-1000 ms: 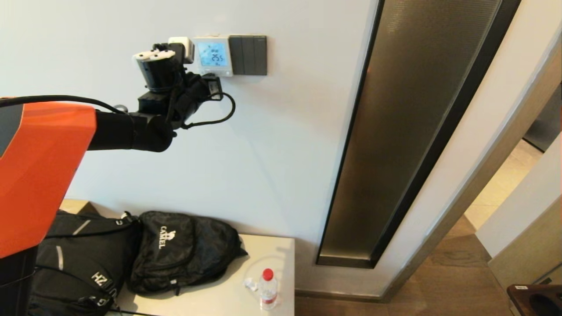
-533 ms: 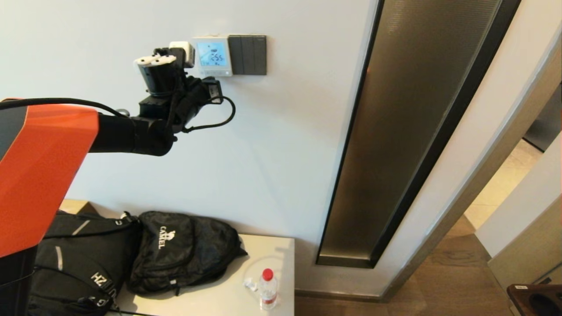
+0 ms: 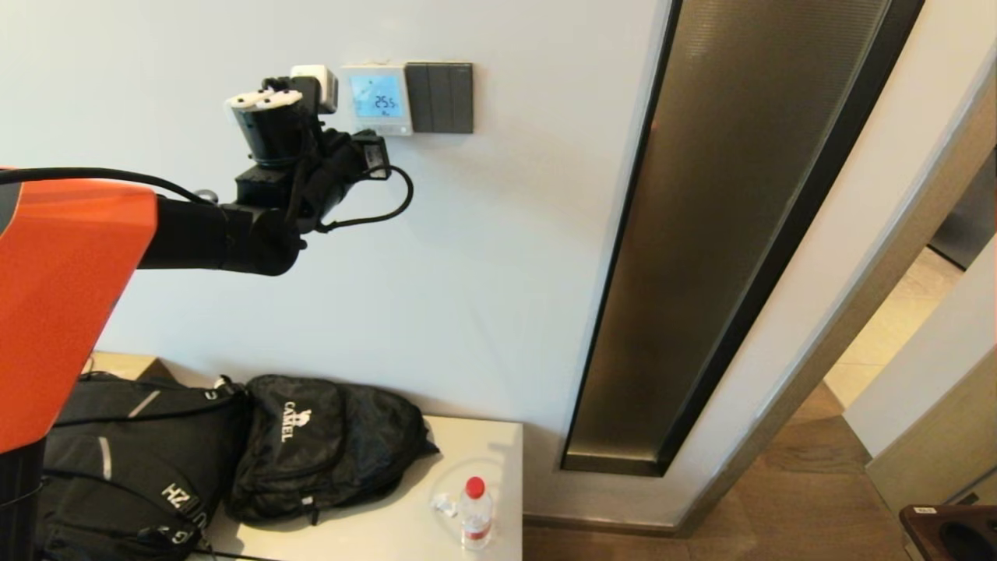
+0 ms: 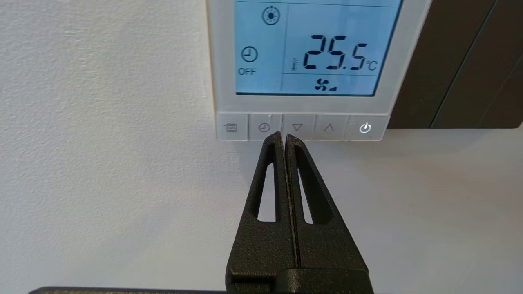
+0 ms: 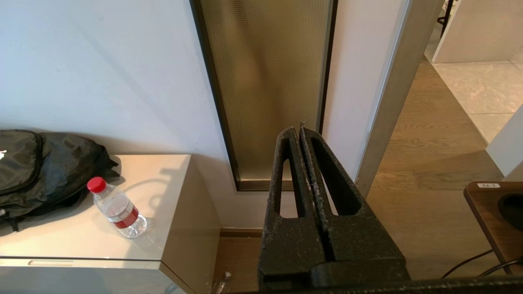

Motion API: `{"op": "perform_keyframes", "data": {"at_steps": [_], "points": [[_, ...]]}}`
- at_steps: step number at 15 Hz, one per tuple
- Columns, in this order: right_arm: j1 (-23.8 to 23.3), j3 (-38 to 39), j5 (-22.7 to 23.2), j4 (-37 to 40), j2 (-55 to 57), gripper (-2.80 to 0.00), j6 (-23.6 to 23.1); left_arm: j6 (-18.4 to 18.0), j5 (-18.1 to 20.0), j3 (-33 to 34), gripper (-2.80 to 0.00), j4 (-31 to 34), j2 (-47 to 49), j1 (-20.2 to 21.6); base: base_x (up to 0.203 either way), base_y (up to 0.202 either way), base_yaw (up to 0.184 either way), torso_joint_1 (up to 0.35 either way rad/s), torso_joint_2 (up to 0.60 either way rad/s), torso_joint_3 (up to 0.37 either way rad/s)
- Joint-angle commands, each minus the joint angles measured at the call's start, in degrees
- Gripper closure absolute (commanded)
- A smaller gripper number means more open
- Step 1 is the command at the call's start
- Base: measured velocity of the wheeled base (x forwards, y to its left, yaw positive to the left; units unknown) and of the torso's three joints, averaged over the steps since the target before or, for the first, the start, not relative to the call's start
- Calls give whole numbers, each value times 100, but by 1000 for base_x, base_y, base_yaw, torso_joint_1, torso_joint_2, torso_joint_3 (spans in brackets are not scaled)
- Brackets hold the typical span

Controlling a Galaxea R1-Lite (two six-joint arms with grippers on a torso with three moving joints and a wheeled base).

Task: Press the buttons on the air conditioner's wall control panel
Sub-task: Press the temperature decrease button

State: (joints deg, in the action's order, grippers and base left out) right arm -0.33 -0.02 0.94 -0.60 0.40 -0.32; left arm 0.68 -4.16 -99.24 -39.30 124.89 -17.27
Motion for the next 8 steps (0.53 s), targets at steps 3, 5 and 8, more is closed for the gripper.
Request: {"op": "perform_keyframes", "data": {"at_steps": [3, 5, 8], "points": [[-2, 2, 3, -2, 4, 0, 5, 2, 11, -225, 0, 67, 156, -4, 0, 0, 0, 0, 0, 0], [-2, 2, 3, -2, 4, 0, -3, 2, 11, -307, 0, 122, 210, -4, 0, 0, 0, 0, 0, 0], [-2, 2, 3, -2, 4, 0, -2, 2, 11, -392, 0, 194, 229, -4, 0, 0, 0, 0, 0, 0]]}}
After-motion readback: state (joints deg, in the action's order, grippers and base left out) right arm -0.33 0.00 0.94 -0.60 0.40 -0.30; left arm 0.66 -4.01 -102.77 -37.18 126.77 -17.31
